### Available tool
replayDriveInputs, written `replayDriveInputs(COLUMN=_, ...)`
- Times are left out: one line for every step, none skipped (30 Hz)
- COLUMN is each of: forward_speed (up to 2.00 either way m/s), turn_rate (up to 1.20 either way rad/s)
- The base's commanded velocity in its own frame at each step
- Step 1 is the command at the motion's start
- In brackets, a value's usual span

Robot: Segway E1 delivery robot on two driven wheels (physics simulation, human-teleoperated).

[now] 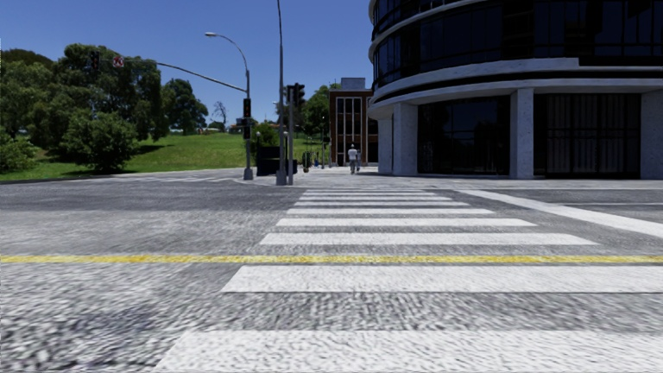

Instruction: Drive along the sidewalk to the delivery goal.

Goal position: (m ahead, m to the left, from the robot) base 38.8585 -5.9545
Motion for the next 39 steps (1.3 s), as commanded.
replayDriveInputs(forward_speed=2.0, turn_rate=0.0)
replayDriveInputs(forward_speed=2.0, turn_rate=0.0)
replayDriveInputs(forward_speed=2.0, turn_rate=0.0)
replayDriveInputs(forward_speed=2.0, turn_rate=0.0)
replayDriveInputs(forward_speed=2.0, turn_rate=0.0)
replayDriveInputs(forward_speed=2.0, turn_rate=0.0)
replayDriveInputs(forward_speed=2.0, turn_rate=0.0)
replayDriveInputs(forward_speed=2.0, turn_rate=0.0)
replayDriveInputs(forward_speed=2.0, turn_rate=0.0)
replayDriveInputs(forward_speed=2.0, turn_rate=0.0)
replayDriveInputs(forward_speed=2.0, turn_rate=0.0)
replayDriveInputs(forward_speed=2.0, turn_rate=0.0)
replayDriveInputs(forward_speed=2.0, turn_rate=0.0)
replayDriveInputs(forward_speed=2.0, turn_rate=0.0)
replayDriveInputs(forward_speed=2.0, turn_rate=0.0)
replayDriveInputs(forward_speed=2.0, turn_rate=0.0)
replayDriveInputs(forward_speed=2.0, turn_rate=0.0)
replayDriveInputs(forward_speed=2.0, turn_rate=0.0)
replayDriveInputs(forward_speed=2.0, turn_rate=0.0)
replayDriveInputs(forward_speed=2.0, turn_rate=0.0)
replayDriveInputs(forward_speed=2.0, turn_rate=0.0)
replayDriveInputs(forward_speed=2.0, turn_rate=0.0)
replayDriveInputs(forward_speed=2.0, turn_rate=0.0)
replayDriveInputs(forward_speed=2.0, turn_rate=0.0)
replayDriveInputs(forward_speed=2.0, turn_rate=0.0)
replayDriveInputs(forward_speed=2.0, turn_rate=0.0)
replayDriveInputs(forward_speed=2.0, turn_rate=0.0)
replayDriveInputs(forward_speed=2.0, turn_rate=0.0)
replayDriveInputs(forward_speed=2.0, turn_rate=0.0)
replayDriveInputs(forward_speed=2.0, turn_rate=0.0)
replayDriveInputs(forward_speed=2.0, turn_rate=0.0)
replayDriveInputs(forward_speed=2.0, turn_rate=0.0)
replayDriveInputs(forward_speed=2.0, turn_rate=0.0)
replayDriveInputs(forward_speed=2.0, turn_rate=0.0)
replayDriveInputs(forward_speed=2.0, turn_rate=0.0)
replayDriveInputs(forward_speed=2.0, turn_rate=0.0)
replayDriveInputs(forward_speed=2.0, turn_rate=0.0)
replayDriveInputs(forward_speed=2.0, turn_rate=0.0)
replayDriveInputs(forward_speed=2.0, turn_rate=0.0)
